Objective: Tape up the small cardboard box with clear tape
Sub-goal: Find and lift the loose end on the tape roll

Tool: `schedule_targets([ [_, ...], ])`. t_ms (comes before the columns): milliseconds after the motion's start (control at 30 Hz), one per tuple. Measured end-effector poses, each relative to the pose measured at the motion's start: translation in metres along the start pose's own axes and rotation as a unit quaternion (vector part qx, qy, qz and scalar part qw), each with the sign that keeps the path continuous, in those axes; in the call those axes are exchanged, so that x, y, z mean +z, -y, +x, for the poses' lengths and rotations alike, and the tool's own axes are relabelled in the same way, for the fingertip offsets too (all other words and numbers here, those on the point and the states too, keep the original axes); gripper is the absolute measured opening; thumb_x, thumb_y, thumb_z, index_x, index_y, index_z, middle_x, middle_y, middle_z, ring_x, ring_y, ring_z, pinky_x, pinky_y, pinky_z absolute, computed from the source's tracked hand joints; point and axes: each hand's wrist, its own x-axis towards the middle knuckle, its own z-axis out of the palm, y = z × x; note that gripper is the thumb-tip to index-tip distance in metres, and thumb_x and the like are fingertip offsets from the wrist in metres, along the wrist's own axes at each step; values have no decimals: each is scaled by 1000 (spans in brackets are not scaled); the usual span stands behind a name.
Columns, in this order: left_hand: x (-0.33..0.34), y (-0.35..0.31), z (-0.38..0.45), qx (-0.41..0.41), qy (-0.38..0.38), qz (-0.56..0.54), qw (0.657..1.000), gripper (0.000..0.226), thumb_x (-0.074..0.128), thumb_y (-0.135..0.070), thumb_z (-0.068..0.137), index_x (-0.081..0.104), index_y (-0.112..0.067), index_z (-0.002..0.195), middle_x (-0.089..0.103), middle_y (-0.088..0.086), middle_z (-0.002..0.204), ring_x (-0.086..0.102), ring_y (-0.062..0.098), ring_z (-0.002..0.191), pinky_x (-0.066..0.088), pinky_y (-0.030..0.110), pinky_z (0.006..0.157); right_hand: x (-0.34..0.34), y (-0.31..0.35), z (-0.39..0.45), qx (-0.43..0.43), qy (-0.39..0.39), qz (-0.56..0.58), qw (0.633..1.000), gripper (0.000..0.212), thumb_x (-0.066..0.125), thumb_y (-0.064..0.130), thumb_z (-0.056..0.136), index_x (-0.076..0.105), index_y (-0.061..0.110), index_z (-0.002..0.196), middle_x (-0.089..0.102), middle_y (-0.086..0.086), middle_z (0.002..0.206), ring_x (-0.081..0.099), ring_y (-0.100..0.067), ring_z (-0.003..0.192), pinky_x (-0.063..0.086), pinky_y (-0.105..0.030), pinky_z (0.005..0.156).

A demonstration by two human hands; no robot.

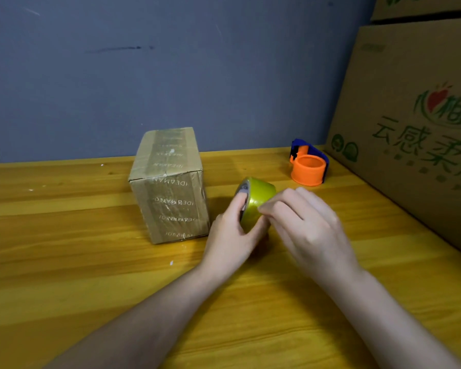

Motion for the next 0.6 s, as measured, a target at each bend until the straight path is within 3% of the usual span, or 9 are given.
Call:
schedule_targets([
  [67,0,-1,0,0,-2,5,1000,34,55,-49,77,53,-22,98,64,7,80,59,33,76,50,49,73,1,1,1,19,3,23,1000,11,56,10,93,66,6,91,63,-10,86,58,-29,75,49,-42,67],
  [133,1,-2,-1,-1,2,13,1000,36,53,-52,76,53,-23,98,64,4,80,60,27,73,50,49,73,4,-1,1,90,-20,98,991,7,59,11,90,64,9,95,61,-4,90,56,-21,81,47,-32,74],
  [200,1,-3,-1,-2,8,11,1000,36,54,-52,75,53,-25,98,66,0,81,60,22,70,51,47,73,7,-6,2,161,-40,155,974,16,61,15,88,63,13,104,56,4,91,51,-11,84,44,-23,76],
  [333,1,-2,-1,-1,10,21,1000,37,53,-52,75,53,-25,101,68,6,81,62,32,75,52,47,73,9,-8,0,168,-26,148,974,37,68,13,82,60,15,118,54,5,97,48,-8,89,39,-15,81],
  [467,2,-2,-3,7,12,39,999,41,55,-55,74,54,-23,99,68,4,80,64,30,78,53,44,72,9,-10,1,169,-43,99,980,32,66,5,84,64,14,114,58,-1,101,50,-12,92,38,-15,84],
  [600,2,-2,-3,14,9,59,998,45,54,-58,73,55,-21,98,68,4,80,64,30,79,52,44,72,10,-8,0,210,-56,129,967,30,67,5,83,65,16,111,57,2,102,53,-11,85,46,-23,80],
])
